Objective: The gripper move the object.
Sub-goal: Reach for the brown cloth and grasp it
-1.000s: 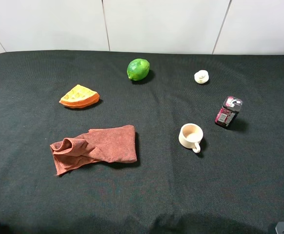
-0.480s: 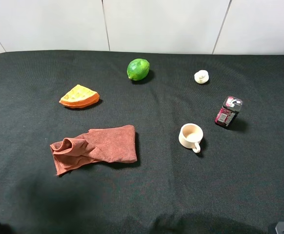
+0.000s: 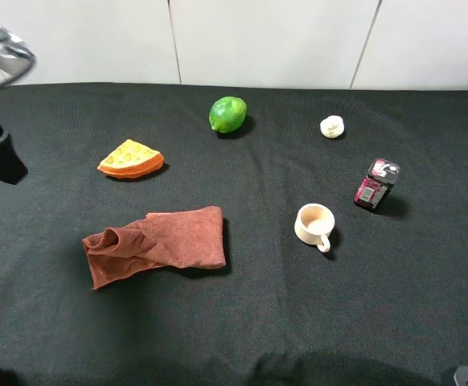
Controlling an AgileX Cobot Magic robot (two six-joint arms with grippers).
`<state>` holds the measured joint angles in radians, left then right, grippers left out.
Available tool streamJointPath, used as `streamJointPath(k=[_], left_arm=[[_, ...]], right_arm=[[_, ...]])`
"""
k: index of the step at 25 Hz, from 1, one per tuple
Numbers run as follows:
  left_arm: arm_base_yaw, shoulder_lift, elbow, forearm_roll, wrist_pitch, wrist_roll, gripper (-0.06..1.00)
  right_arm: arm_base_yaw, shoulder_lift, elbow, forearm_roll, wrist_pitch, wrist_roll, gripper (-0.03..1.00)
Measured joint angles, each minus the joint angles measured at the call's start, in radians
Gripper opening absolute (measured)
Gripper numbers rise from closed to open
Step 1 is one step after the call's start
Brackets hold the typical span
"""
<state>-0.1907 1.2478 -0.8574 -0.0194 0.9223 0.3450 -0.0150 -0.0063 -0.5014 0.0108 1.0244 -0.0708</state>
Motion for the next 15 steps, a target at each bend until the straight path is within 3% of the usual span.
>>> streamJointPath(k=[15], left_arm=[[-0.264,0.211,-0.044,0.025,-0.084,0.015,0.97]], right_arm=[[0.0,0.0,0.0,0.0,0.0,0.0,0.69]])
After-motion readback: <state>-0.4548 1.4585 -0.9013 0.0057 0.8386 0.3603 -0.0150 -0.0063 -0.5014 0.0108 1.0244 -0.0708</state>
